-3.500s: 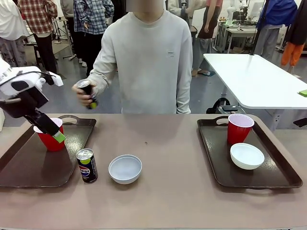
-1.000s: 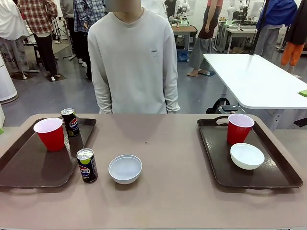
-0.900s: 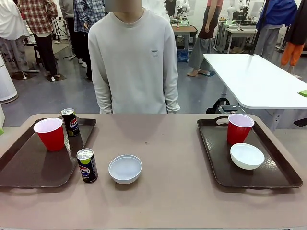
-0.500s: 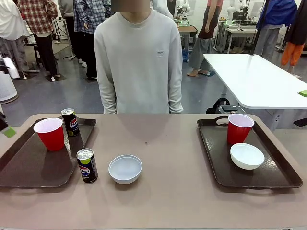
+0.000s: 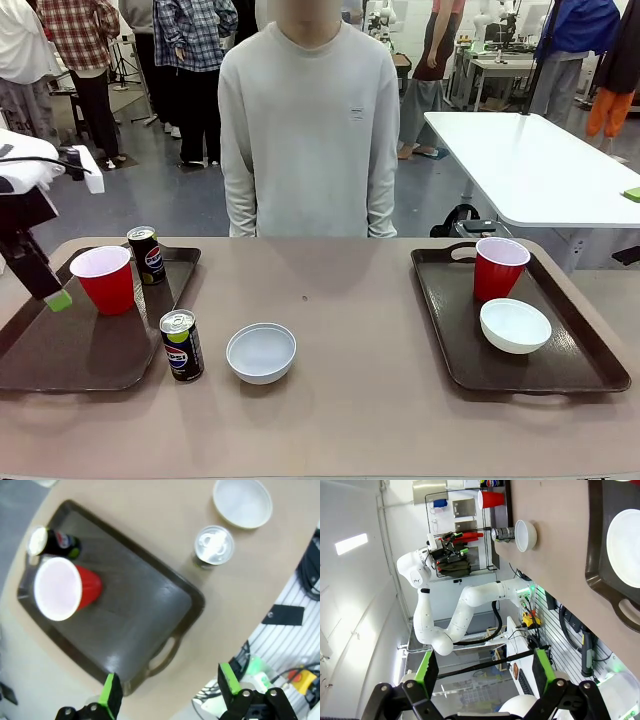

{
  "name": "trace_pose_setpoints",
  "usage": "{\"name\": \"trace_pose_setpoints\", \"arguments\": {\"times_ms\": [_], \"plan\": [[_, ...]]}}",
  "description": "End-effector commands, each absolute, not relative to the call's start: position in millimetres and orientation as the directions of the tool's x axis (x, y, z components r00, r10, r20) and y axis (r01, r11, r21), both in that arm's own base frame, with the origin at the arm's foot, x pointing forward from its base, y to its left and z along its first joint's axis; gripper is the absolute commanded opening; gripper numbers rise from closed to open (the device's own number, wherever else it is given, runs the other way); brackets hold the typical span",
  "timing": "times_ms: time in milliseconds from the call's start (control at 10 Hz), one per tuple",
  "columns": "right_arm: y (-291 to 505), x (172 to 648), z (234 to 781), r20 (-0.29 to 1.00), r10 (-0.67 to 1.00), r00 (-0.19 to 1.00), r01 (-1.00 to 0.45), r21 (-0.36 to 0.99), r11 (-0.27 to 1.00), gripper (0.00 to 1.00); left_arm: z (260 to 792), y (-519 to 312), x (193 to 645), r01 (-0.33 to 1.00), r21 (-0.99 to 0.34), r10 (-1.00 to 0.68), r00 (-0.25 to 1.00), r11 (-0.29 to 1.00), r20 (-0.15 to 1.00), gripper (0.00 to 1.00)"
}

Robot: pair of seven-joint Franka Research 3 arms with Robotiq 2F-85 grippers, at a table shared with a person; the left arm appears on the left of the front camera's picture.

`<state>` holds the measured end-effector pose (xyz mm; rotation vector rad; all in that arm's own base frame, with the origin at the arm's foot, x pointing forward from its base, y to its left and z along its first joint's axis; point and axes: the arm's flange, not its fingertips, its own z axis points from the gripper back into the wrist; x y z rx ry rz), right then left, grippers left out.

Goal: Prepare tableware on both trays.
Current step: Pick up a Picnic Bowl from the table and place it on a Handle tray.

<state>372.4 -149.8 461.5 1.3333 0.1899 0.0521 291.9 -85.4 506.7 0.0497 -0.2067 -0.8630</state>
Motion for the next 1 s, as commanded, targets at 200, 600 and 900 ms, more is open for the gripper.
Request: {"name": "trace_pose_setpoints", "arguments": {"times_ms": [200, 600, 900], "plan": [[-149.0, 370.3, 464.6, -0.123, 0.144, 0.982, 0.088, 0.969, 0.231, 0.99, 443.2, -119.6, 259.8, 0.788, 0.042, -0.786, 0.606, 0.614, 0.119, 1.00], [-149.0, 370.3, 464.6, -0.123, 0.144, 0.982, 0.088, 0.969, 0.231, 0.99, 415.1, -160.8, 270.3, 0.782, 0.004, -0.777, 0.619, 0.623, 0.113, 1.00], [-149.0, 370.3, 464.6, -0.123, 0.144, 0.982, 0.088, 0.969, 0.231, 0.99, 400.4, -188.3, 266.3, 0.802, 0.030, -0.801, 0.592, 0.596, 0.090, 1.00]]}}
